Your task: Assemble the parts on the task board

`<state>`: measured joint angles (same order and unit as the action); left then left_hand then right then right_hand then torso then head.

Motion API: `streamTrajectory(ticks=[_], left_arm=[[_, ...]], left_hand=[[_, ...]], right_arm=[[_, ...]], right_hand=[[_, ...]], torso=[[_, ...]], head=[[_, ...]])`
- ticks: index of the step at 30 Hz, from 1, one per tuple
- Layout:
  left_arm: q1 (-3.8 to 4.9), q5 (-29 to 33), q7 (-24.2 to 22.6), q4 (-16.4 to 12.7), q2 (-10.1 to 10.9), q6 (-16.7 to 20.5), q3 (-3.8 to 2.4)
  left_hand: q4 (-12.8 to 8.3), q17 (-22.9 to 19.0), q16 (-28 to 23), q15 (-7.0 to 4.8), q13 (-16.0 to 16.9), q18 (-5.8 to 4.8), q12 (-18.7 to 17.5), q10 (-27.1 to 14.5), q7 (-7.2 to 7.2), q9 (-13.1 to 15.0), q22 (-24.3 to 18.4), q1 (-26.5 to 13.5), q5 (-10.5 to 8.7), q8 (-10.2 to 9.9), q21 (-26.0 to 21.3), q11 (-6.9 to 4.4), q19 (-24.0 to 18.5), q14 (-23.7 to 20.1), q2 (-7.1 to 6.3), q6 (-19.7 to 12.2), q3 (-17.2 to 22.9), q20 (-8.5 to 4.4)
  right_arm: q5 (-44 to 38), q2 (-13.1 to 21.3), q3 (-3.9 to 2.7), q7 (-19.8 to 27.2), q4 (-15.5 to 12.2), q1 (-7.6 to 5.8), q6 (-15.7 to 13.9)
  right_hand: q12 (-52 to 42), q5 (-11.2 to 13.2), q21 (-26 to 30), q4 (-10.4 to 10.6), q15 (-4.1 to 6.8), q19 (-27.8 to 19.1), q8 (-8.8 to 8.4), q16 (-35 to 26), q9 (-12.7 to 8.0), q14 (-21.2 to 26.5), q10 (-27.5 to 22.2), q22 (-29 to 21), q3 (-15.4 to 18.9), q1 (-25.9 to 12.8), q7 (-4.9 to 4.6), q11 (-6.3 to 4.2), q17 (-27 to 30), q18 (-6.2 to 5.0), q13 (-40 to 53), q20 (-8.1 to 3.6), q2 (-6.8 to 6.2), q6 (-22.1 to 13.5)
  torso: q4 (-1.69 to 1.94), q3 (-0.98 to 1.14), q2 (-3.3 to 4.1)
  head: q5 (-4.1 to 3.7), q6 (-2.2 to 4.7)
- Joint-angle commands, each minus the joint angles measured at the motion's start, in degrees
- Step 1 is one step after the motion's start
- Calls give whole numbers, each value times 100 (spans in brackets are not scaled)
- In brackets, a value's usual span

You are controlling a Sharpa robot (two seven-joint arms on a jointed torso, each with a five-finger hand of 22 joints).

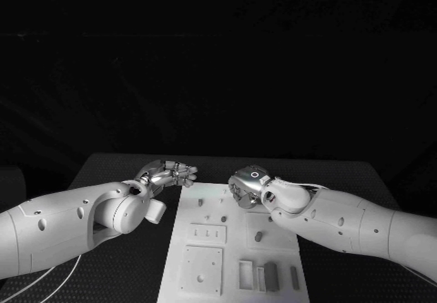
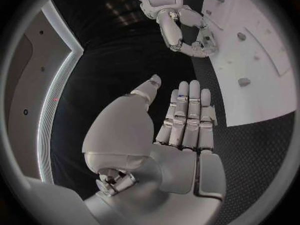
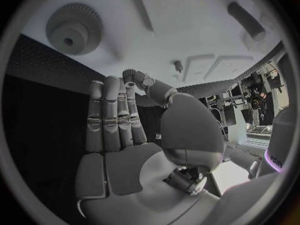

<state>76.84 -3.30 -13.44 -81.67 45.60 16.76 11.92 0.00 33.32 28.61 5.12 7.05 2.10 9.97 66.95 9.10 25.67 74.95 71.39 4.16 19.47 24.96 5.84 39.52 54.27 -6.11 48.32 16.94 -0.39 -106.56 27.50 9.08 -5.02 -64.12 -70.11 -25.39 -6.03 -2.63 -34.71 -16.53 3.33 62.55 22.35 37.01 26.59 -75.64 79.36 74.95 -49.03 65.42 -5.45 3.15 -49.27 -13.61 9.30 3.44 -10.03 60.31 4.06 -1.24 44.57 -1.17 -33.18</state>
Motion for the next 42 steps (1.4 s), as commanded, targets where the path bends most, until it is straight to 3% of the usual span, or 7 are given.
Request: streamTrajectory(ticks=[1,7,11,14,19,31,42], left_arm=[[7,9,-50,14,-43,-87,-5],[8,20,-55,-2,-45,-94,-6],[8,14,-68,-20,-45,-106,-10],[12,14,-68,-49,-24,-101,-24],[25,14,-71,-56,-38,-116,-30],[27,14,-66,-18,-89,-111,-30],[27,14,-67,-9,-106,-111,-30]], left_hand=[[-22,-6,-30,29,-6,-23,-22,15,36,-6,87,-60,31,-28,19,32,28,13,1,17,10,-2],[-29,-9,-32,31,-8,-20,-30,18,49,-7,86,-66,31,-31,19,43,30,12,-1,24,14,0],[-31,-9,-32,31,-8,-19,-33,18,48,-7,86,-66,31,-32,19,44,30,11,0,25,15,1],[-33,-10,-33,31,-9,-19,-36,17,48,-7,86,-66,31,-34,19,44,30,11,2,25,17,1],[-37,-11,-33,31,-10,-18,-39,16,48,-8,86,-66,31,-36,19,44,30,11,1,25,19,1],[-47,-13,-34,32,-12,-15,-48,17,54,-9,86,-68,31,-41,18,50,31,11,-4,29,23,3],[-54,-14,-35,33,-12,-14,-54,19,53,-10,86,-71,30,-45,18,50,32,11,-4,31,26,4]], right_arm=[[-107,-36,-2,-143,38,-15,-275],[-111,-142,-3,-178,93,-66,-208],[-197,-204,-3,-227,143,-75,-136],[-282,-259,-3,-271,183,-82,-90],[-323,-354,-4,-284,314,-81,-99],[-331,-412,-6,-263,333,-83,-96],[-354,-458,-6,-258,389,-83,-89]], right_hand=[[-21,-16,-23,2,71,6,19,24,7,32,172,135,-31,50,3,-127,-8,-139,238,-40,-20,38],[-20,-15,-37,5,73,8,18,31,9,33,177,134,-43,48,3,-129,-12,-139,244,-42,-25,41],[-18,-15,-41,6,73,7,17,33,9,34,176,133,-47,46,3,-128,-13,-139,245,-43,-26,41],[-15,-15,-45,6,72,4,14,34,9,36,173,133,-51,44,2,-127,-14,-139,246,-43,-26,39],[-12,-16,-50,5,72,1,12,36,10,38,172,132,-58,43,2,-127,-15,-139,248,-43,-29,38],[-9,-15,-67,5,72,-6,10,44,12,41,177,130,-81,45,3,-128,-19,-139,256,-44,-42,42],[-7,-15,-79,7,73,-7,9,50,14,41,181,130,-92,42,4,-129,-22,-139,262,-45,-47,45]], torso=[[9,-2,5],[12,-7,13],[17,-9,26],[34,-19,45],[43,-19,62],[100,-59,160],[117,-87,231]], head=[[-9,2],[-9,1],[-36,39],[-36,32],[-52,40],[-49,46],[-64,58]])
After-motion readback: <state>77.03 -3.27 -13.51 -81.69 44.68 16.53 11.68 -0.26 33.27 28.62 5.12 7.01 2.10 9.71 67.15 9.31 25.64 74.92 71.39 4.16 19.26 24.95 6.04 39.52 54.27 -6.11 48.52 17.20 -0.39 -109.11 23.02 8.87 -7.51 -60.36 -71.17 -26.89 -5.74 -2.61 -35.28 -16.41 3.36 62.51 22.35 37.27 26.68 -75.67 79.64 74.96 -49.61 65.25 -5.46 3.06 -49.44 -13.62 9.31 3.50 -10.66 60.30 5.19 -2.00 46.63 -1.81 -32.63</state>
